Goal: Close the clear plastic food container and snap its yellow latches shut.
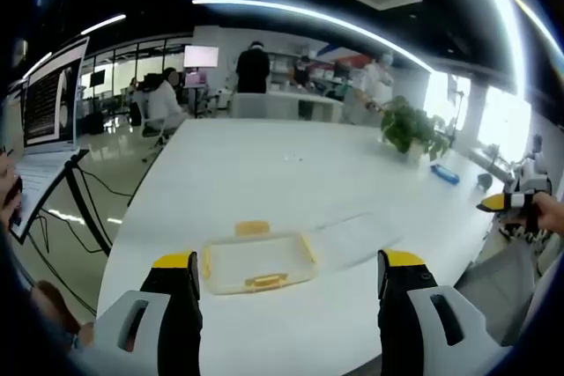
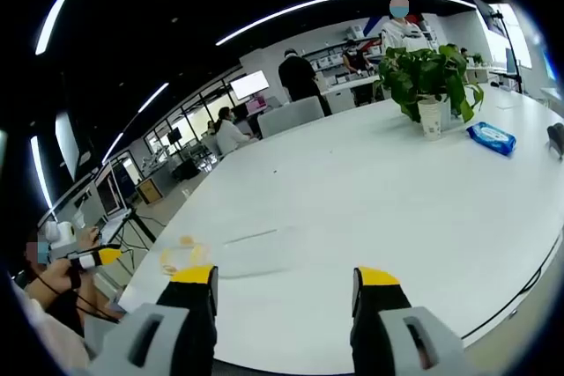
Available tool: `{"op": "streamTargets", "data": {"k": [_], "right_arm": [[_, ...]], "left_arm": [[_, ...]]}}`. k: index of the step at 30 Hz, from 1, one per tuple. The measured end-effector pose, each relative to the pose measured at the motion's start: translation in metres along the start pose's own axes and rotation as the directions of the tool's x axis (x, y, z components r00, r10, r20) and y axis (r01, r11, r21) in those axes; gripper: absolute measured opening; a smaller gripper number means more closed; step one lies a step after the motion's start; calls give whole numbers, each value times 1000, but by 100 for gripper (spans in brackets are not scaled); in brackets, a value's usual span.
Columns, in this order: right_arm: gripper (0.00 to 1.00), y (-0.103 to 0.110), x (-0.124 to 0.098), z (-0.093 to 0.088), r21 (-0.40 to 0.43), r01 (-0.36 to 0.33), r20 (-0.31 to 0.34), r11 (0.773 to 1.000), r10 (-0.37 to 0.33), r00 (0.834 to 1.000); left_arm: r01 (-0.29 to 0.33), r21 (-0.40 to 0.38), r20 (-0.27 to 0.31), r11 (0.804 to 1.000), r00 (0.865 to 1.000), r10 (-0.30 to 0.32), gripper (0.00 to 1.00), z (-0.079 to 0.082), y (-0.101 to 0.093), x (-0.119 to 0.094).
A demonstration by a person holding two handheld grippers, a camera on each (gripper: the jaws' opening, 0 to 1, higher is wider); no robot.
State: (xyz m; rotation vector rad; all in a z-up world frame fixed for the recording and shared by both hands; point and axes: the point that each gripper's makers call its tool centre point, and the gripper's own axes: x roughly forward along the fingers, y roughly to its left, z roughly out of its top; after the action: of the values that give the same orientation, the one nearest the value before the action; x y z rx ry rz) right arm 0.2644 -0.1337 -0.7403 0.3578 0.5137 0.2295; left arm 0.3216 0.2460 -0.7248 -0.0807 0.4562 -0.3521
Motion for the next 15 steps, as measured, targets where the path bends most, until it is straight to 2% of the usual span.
{"op": "streamTargets", "data": {"k": [15], "right_arm": [[60,2,0,-2,13,-7,2,1000,7,1000]], "left_arm": [[1,8,-12,1000,1000,-1,81,-3,2,-1]]}}
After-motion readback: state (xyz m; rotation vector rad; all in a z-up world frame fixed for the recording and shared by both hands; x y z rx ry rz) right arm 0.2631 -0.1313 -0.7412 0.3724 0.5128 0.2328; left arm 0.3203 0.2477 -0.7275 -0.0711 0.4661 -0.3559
